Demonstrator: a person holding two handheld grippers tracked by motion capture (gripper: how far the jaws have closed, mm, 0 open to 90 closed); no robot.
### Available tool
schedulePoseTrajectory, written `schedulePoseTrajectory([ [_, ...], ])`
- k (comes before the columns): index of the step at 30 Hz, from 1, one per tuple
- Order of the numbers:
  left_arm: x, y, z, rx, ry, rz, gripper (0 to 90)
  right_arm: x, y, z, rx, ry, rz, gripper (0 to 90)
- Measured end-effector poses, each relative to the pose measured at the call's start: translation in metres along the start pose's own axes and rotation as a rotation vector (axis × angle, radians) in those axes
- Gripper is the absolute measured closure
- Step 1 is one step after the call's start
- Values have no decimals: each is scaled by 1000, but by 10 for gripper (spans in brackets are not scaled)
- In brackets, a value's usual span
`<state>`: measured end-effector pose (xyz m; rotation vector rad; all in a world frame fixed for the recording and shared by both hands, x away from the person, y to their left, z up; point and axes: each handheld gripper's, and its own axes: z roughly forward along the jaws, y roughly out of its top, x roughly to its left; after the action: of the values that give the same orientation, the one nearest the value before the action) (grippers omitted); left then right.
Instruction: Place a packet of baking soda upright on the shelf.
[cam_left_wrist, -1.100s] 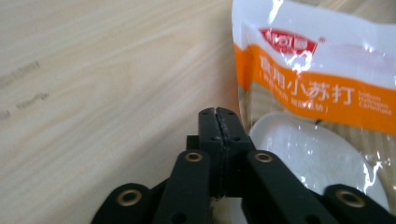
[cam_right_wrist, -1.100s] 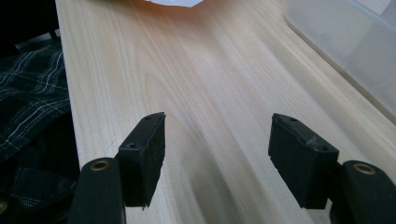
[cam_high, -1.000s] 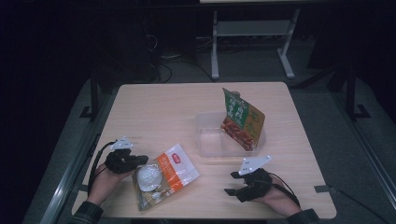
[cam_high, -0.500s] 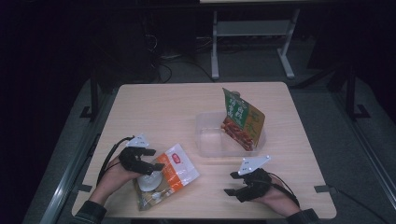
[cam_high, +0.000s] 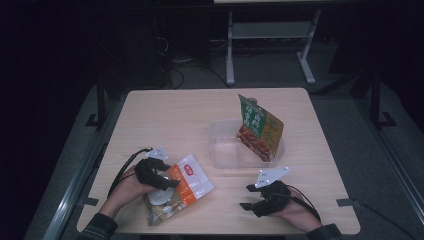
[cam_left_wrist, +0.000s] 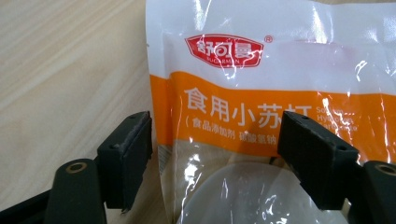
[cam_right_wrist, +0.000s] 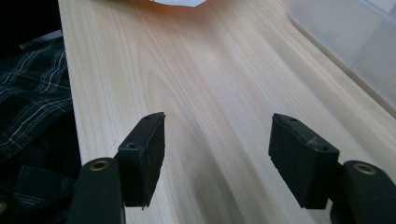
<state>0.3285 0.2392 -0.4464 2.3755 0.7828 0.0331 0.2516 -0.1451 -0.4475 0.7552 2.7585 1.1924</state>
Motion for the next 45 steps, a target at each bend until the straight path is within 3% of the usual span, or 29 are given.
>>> schedulePoseTrajectory([
  [7,4,-2,2,2,-41,-8,407,0,0,0,-2,-1,-4,357],
  [20,3,-3,2,20,-35,23,737,0,-1,1,3,-1,-3,357],
  [28,3,-3,0,24,-35,38,849,0,-1,2,6,5,1,357],
  [37,5,-6,-9,-73,-108,0,893,-1,-1,2,6,5,-3,357],
  [45,0,-3,-24,-177,-106,-18,896,-1,-1,2,6,7,0,359],
])
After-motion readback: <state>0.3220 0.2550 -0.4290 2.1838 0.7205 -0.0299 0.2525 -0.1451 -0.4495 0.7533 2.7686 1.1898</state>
